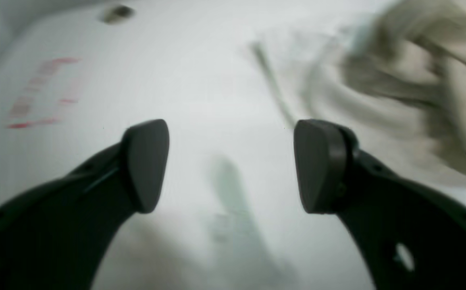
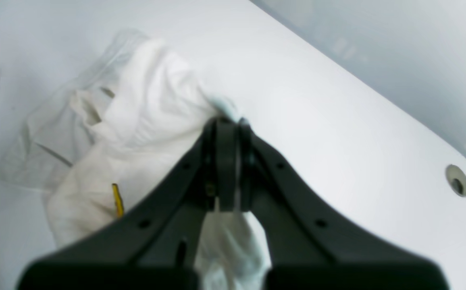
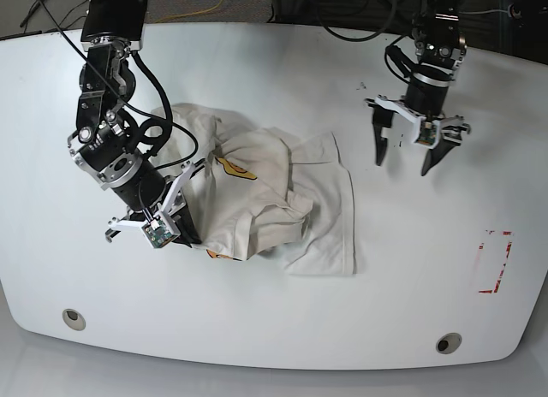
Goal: Layout the t-shirt on the table in an organized manner, then fold the t-shirt properly
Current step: 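Lower the left gripper onto the shirt edge and grasp it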
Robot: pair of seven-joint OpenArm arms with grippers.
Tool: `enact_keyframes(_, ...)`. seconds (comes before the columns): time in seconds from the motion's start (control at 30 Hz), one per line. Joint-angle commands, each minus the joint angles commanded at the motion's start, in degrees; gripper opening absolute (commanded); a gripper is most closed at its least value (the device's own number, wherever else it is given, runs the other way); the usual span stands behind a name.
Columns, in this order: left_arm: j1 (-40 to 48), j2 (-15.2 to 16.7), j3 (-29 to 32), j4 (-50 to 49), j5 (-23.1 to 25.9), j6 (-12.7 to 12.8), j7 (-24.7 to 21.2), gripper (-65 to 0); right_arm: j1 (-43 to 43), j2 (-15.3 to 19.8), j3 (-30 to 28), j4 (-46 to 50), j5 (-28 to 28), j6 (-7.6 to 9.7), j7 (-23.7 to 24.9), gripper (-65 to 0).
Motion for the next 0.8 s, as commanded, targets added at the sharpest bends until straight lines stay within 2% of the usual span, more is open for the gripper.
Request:
enact_keyframes(0.07,-0.2,1.9,1.0,-0.2,0.0,-1.9,1.0,-9.3,0.1,0.0,0.2,0.0,-0.2,0.00,0.0,-65.0)
enact_keyframes(0.27,-3.7,6.8,1.2,-3.5,0.3,-5.4,4.5,-8.7,-0.1,-0.3,3.2,-0.1,0.0,0.26,0.0,-65.0)
enact_keyframes(0.4,-5.1,7.6,1.2,-6.9,0.3,-5.5,6.6,-8.7,-0.1,-0.2,3.6,-0.1,0.0,0.35,0.0,-65.0)
enact_keyframes(0.8,-7.1,7.6,3.6,-12.5,0.4,-5.5,7.0,-8.8,-0.3,-0.1,3.7,-1.1,-0.1,0.35,0.0,-65.0)
